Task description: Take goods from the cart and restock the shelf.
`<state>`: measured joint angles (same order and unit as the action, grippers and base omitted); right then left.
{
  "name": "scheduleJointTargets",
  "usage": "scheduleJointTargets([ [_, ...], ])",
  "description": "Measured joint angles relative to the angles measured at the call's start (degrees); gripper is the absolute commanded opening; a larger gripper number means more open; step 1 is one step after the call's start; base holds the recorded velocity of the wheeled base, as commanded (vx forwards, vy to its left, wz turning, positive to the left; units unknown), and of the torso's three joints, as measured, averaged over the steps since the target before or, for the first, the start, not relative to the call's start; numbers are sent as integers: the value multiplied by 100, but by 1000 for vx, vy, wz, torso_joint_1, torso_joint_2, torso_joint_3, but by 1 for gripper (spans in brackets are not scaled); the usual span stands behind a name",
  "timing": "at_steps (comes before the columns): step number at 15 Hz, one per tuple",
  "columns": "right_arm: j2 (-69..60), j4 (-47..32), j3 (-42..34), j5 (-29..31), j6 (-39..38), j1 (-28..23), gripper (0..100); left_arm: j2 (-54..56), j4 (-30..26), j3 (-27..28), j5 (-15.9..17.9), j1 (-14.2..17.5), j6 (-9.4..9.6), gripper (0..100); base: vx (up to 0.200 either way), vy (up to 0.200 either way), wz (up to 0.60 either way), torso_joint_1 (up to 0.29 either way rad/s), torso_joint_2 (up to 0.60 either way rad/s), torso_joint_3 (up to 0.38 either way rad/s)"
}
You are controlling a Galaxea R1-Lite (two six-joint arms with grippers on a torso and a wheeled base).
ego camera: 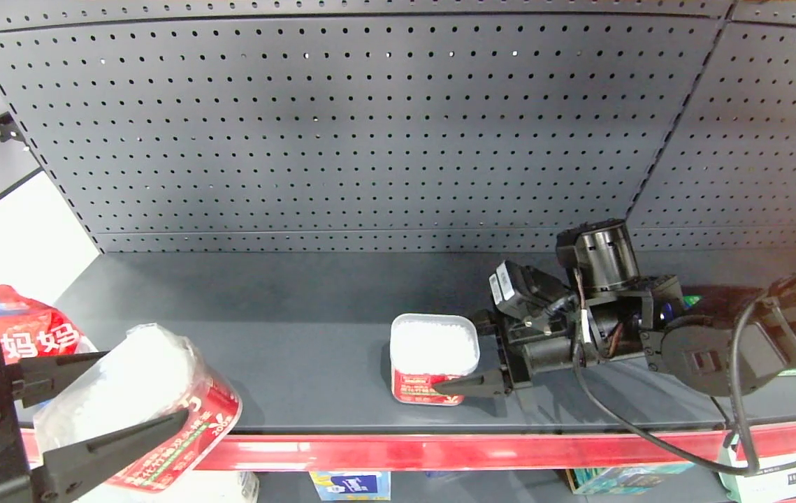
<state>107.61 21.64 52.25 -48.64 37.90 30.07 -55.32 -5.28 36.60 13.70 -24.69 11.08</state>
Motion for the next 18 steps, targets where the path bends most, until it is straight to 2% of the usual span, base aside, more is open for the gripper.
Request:
scheduleJointTargets([
  [18,129,6,-280,55,143,256,0,0,0,-9,1,2,-27,0,0,0,0,0,0,0],
])
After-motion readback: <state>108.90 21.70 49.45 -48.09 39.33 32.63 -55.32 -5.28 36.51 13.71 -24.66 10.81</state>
